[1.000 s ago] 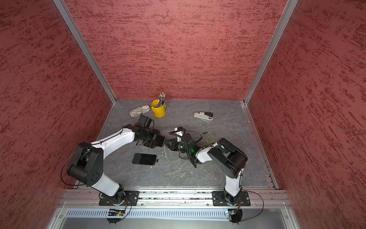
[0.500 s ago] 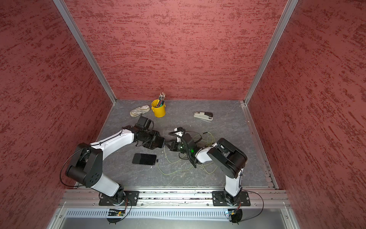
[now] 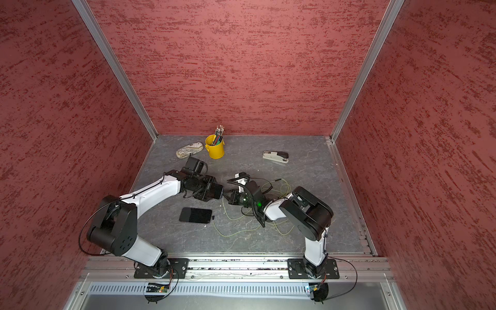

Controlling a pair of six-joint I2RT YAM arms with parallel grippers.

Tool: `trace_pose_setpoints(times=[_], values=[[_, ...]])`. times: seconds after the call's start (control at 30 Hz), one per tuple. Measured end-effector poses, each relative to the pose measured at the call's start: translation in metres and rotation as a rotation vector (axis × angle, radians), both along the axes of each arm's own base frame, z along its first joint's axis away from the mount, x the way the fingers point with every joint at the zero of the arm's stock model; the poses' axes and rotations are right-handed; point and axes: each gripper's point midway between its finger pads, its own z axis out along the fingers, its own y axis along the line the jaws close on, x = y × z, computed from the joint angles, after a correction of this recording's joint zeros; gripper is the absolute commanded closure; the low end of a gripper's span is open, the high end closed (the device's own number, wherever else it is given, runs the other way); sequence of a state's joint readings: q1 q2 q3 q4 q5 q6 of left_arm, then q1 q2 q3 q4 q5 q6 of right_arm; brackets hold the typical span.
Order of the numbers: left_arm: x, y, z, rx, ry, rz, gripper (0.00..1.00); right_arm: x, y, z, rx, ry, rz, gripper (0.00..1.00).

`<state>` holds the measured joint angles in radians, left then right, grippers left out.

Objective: Plug wired earphones into phones
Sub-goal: Insert the wired earphone into the phone, then place the phone at the center of the board.

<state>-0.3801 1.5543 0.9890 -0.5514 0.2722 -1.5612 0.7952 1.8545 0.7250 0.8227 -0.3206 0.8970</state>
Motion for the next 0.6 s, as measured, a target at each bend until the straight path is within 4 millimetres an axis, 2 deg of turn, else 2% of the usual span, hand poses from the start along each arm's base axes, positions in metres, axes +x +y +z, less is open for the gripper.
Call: trace_pose_setpoints(times=[0.27, 0.37, 0.47, 0.6], values=[[0.003, 0.005, -0.004, 0.058, -0.023, 0.037, 0.40, 0.005, 0.006, -0.007, -0.012, 0.011, -0.001, 1.00], [0.004, 0.007, -0.004, 0.067, -0.025, 0.038, 0.40, 0.005, 0.006, -0.007, -0.016, 0.009, -0.006, 0.82], [0.001, 0.010, -0.007, 0.082, -0.011, 0.031, 0.41, 0.003, 0.005, -0.008, -0.022, 0.003, -0.016, 0.58], [0.001, 0.021, -0.016, 0.146, 0.022, 0.036, 0.40, -0.004, -0.006, -0.006, -0.038, -0.012, -0.038, 0.46]])
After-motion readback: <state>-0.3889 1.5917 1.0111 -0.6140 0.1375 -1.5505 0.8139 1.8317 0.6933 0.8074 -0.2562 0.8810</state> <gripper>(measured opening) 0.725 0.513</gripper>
